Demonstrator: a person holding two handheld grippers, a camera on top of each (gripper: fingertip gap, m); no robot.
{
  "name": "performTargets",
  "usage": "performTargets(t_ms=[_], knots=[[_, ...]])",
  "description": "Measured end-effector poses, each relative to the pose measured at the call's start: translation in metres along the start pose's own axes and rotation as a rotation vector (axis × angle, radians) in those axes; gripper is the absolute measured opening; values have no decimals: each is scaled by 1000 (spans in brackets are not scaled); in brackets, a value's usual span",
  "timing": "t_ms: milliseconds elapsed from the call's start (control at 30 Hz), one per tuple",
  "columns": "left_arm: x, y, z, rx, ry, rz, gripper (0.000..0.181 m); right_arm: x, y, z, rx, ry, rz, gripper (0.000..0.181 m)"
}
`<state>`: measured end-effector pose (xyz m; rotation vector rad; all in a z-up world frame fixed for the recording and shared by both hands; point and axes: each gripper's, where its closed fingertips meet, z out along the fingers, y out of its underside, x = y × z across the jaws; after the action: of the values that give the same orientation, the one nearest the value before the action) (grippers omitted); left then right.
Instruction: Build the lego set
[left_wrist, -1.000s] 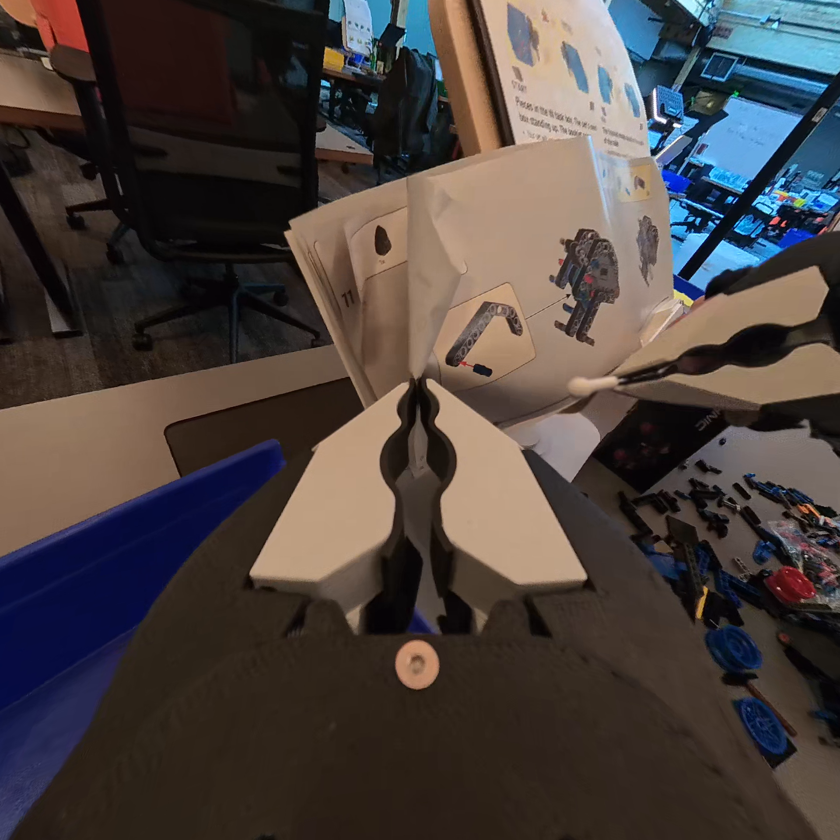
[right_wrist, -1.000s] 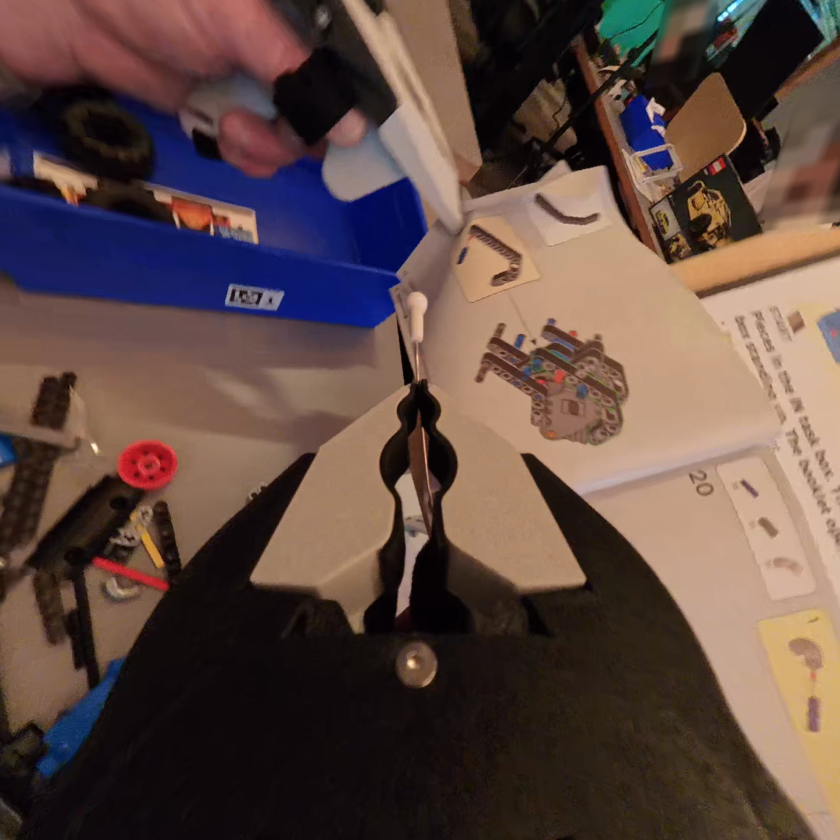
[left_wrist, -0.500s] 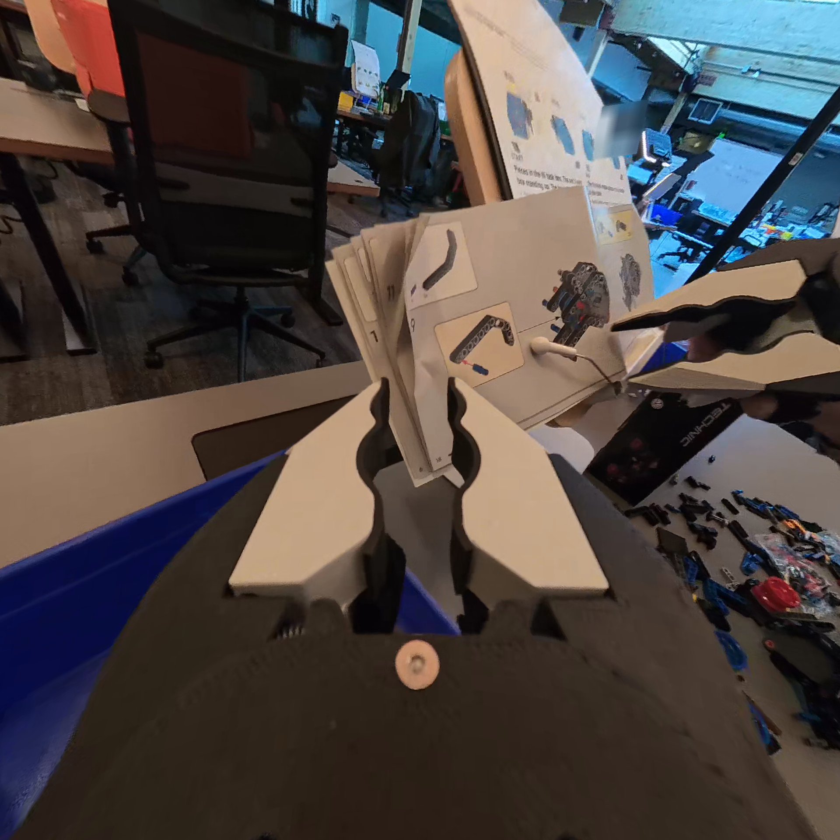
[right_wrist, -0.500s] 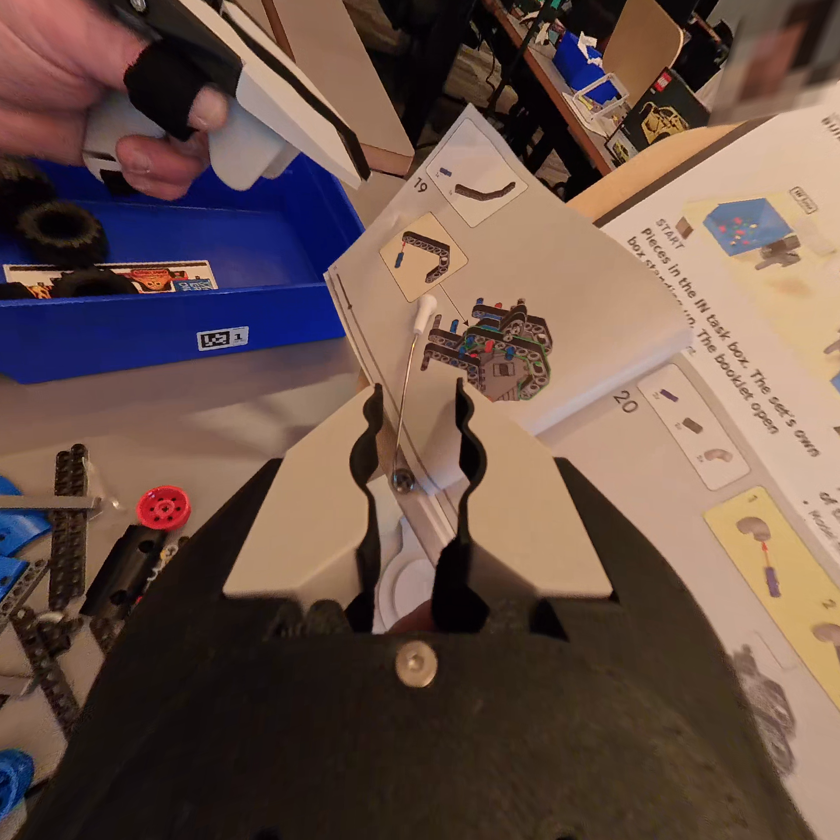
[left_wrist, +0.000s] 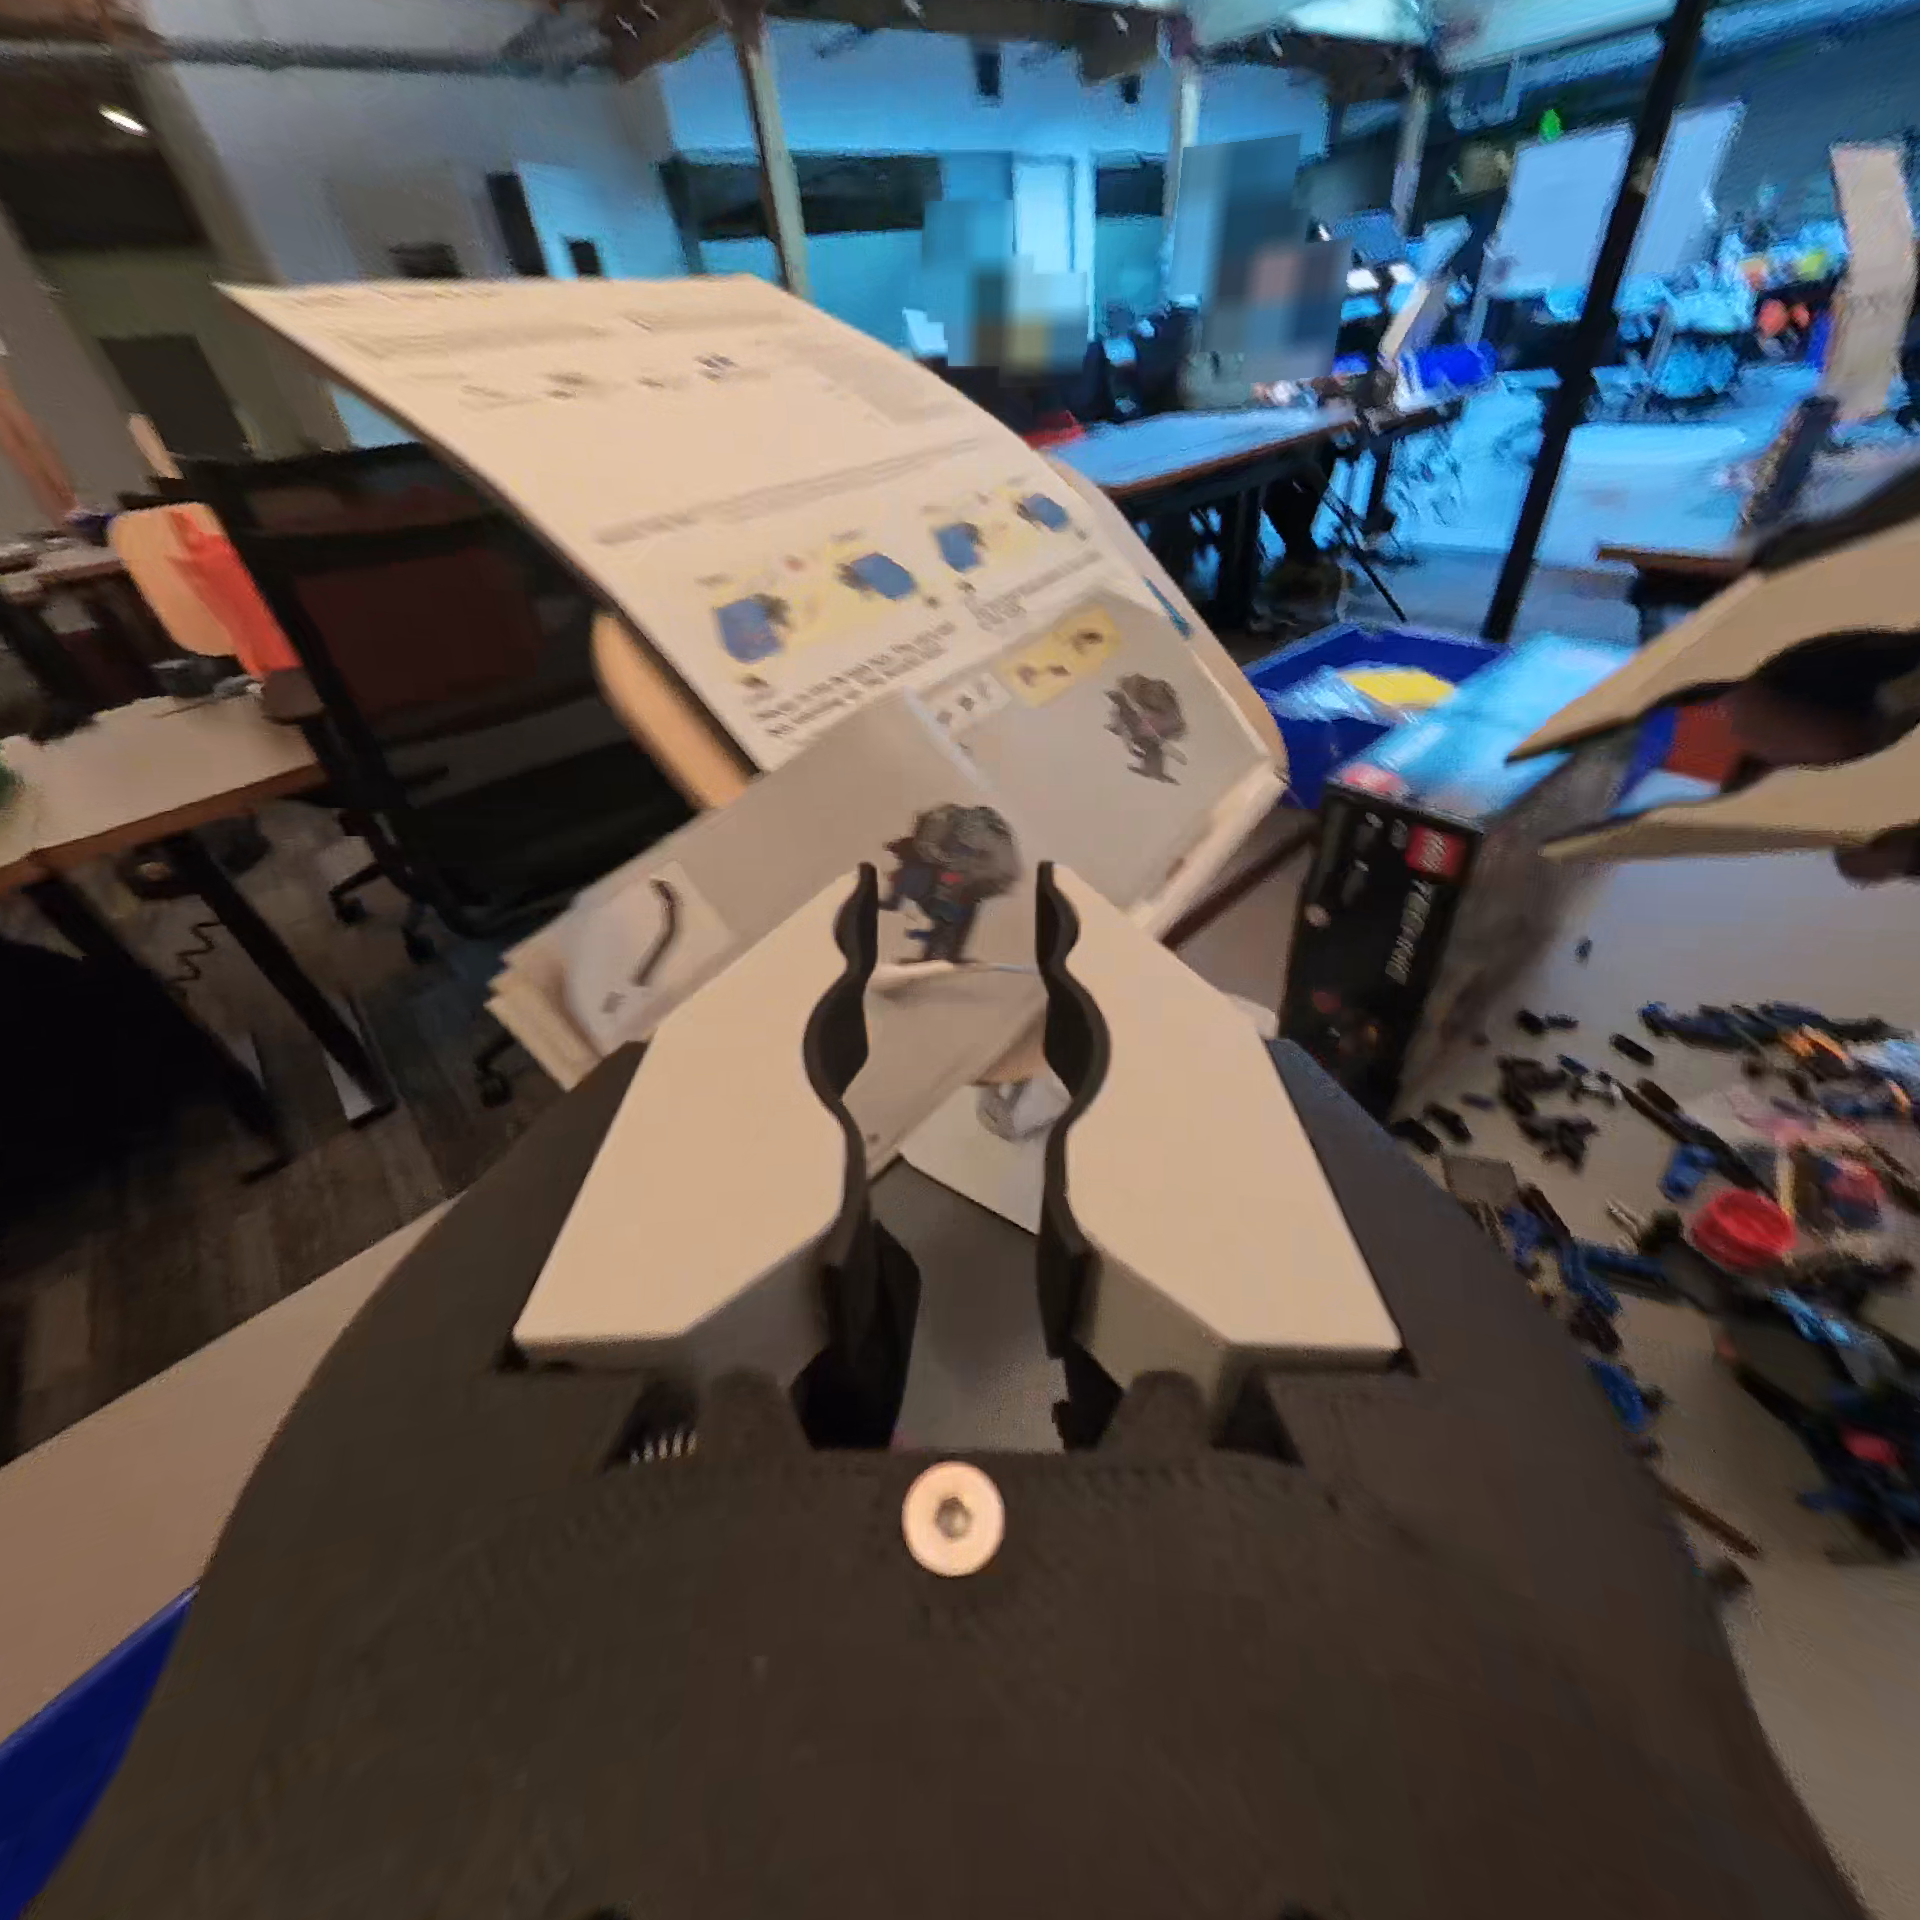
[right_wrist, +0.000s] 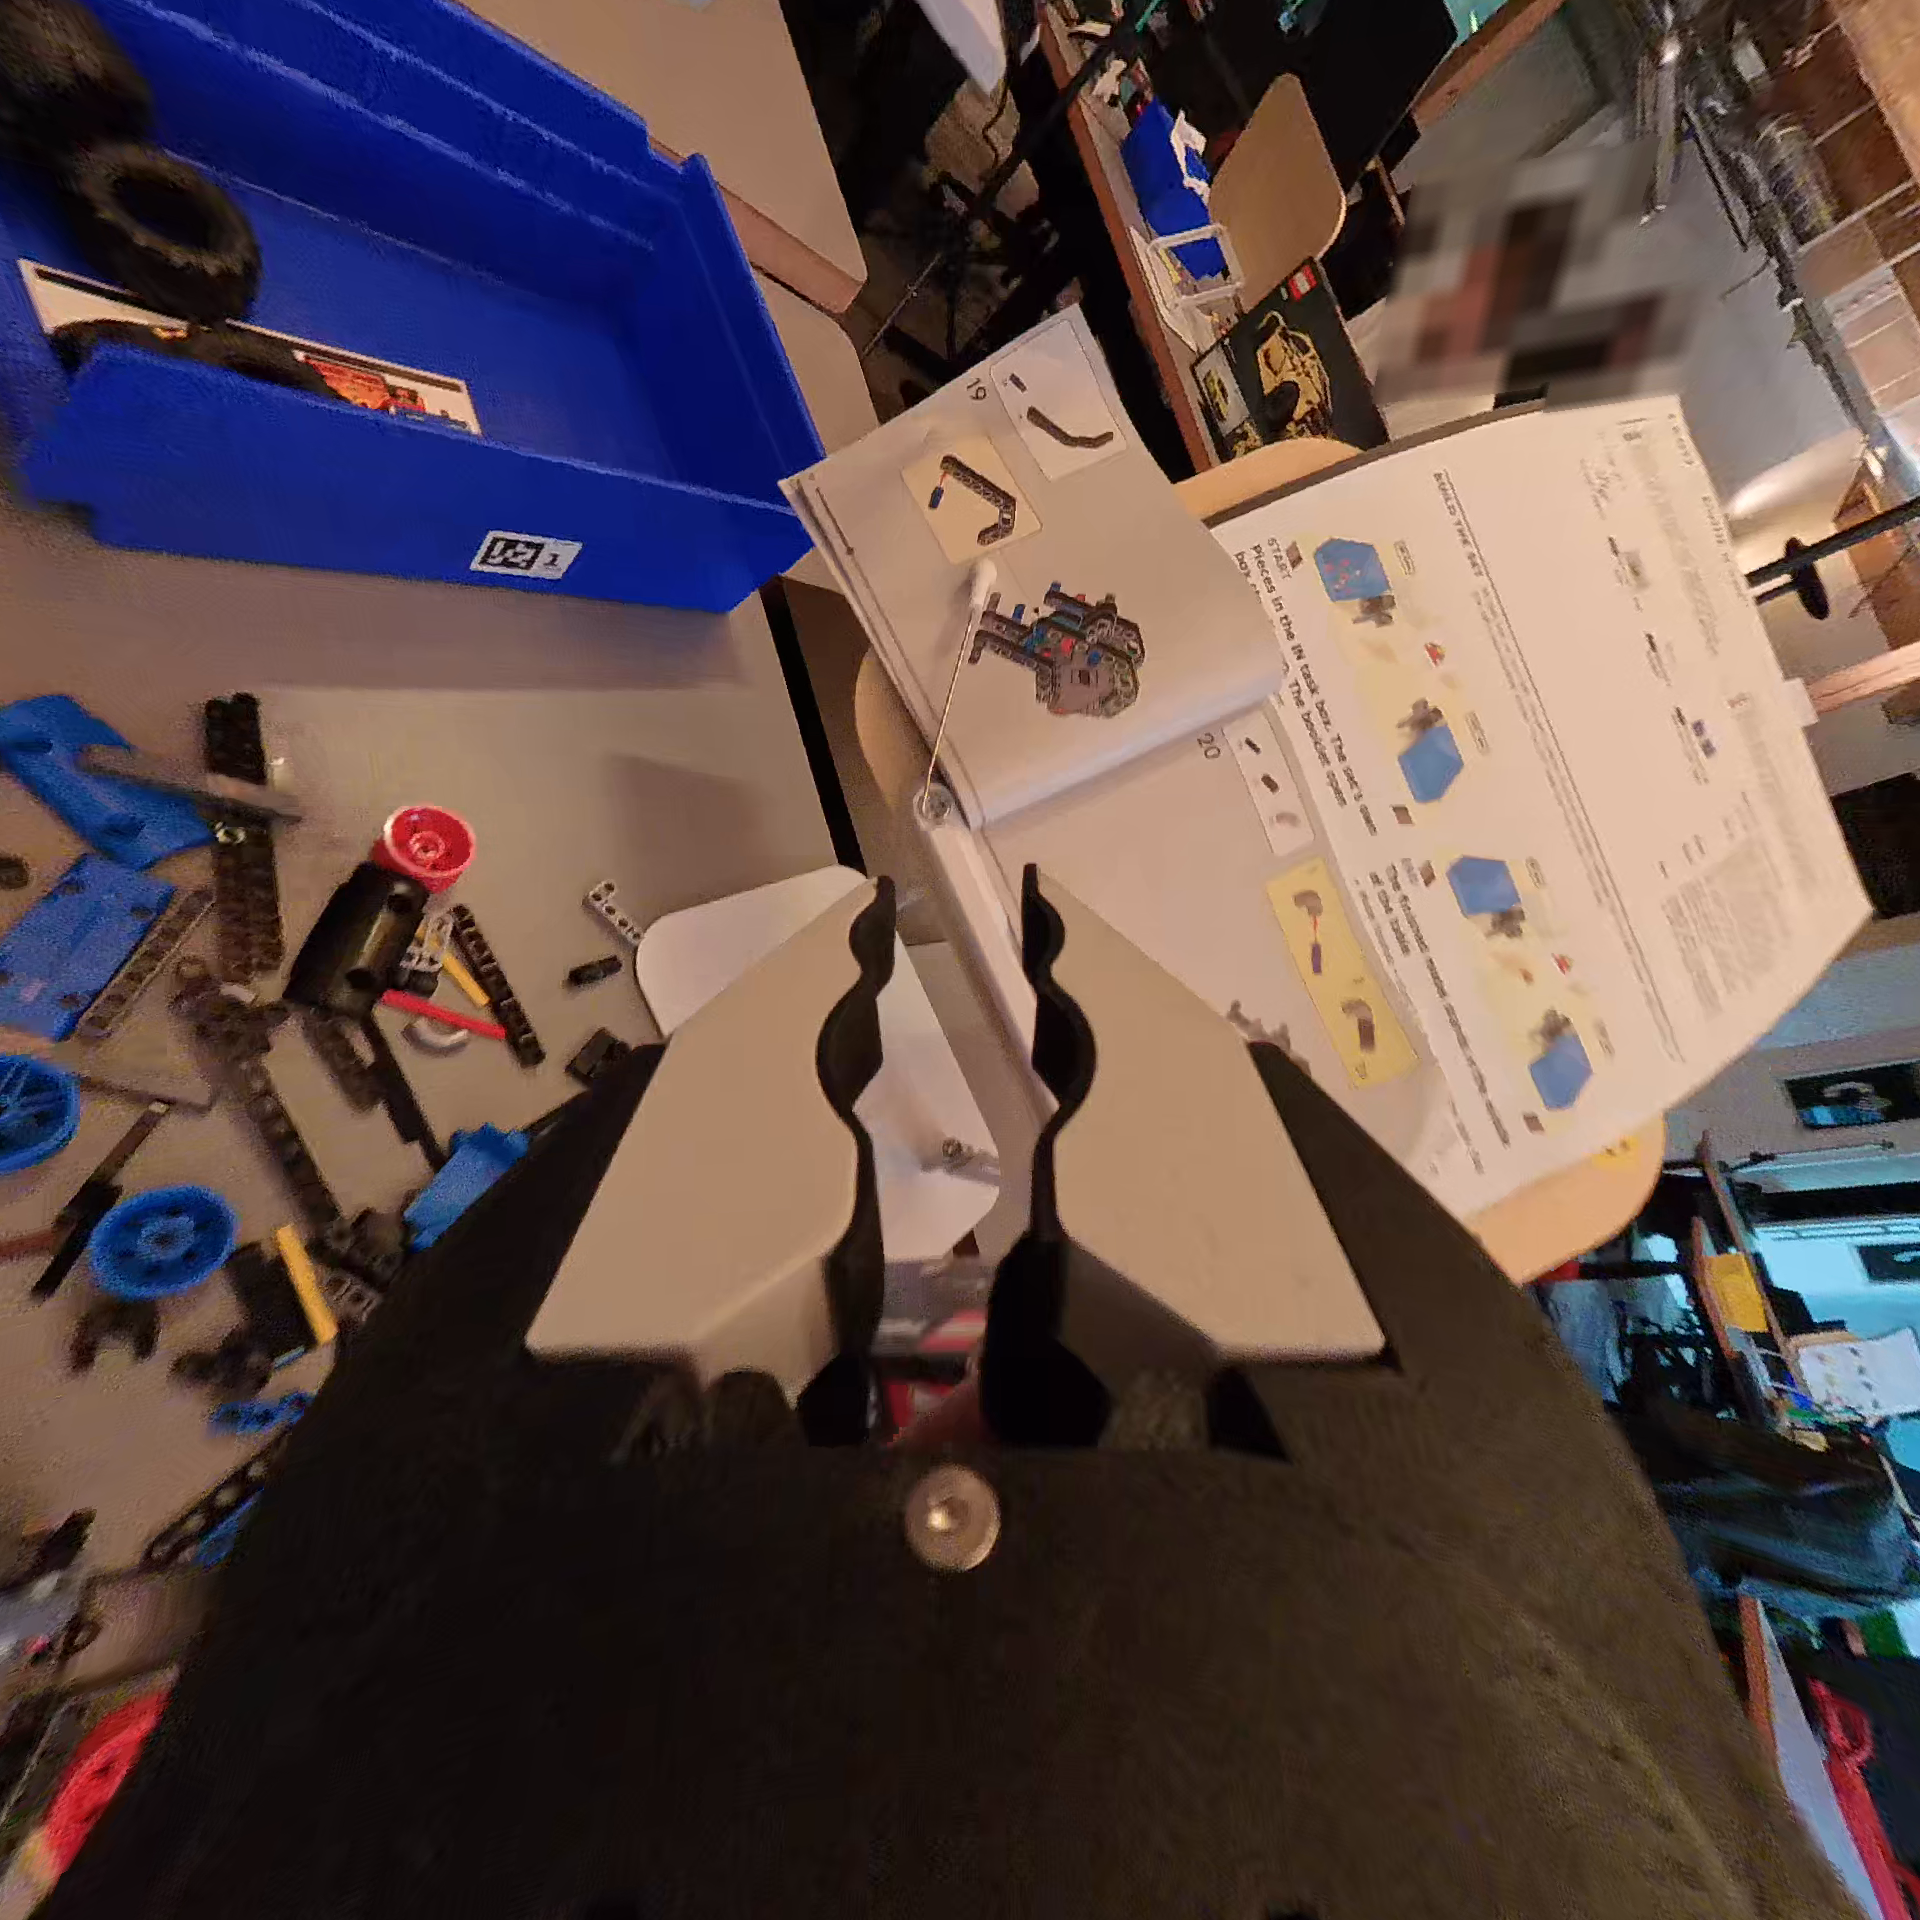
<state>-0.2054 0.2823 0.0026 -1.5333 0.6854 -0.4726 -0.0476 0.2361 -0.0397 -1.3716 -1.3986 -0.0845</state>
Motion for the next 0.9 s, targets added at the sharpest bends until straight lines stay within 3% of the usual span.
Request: performTargets(t_ms=[233,467,667,900], knots=[[79,70,-6,-242,101,264,33,-42,23,-52,-20,-28,79,21],[150,161,-19,-419,308,379,35,-93,62,-69,-92,-92,201,22],[163,228,-17,-619,348,462,33,-129,82,-73,-141,-136,230,22],[164,253,-18,-698,369,478,31,-132,117,-85,-187,-107,323,22]])
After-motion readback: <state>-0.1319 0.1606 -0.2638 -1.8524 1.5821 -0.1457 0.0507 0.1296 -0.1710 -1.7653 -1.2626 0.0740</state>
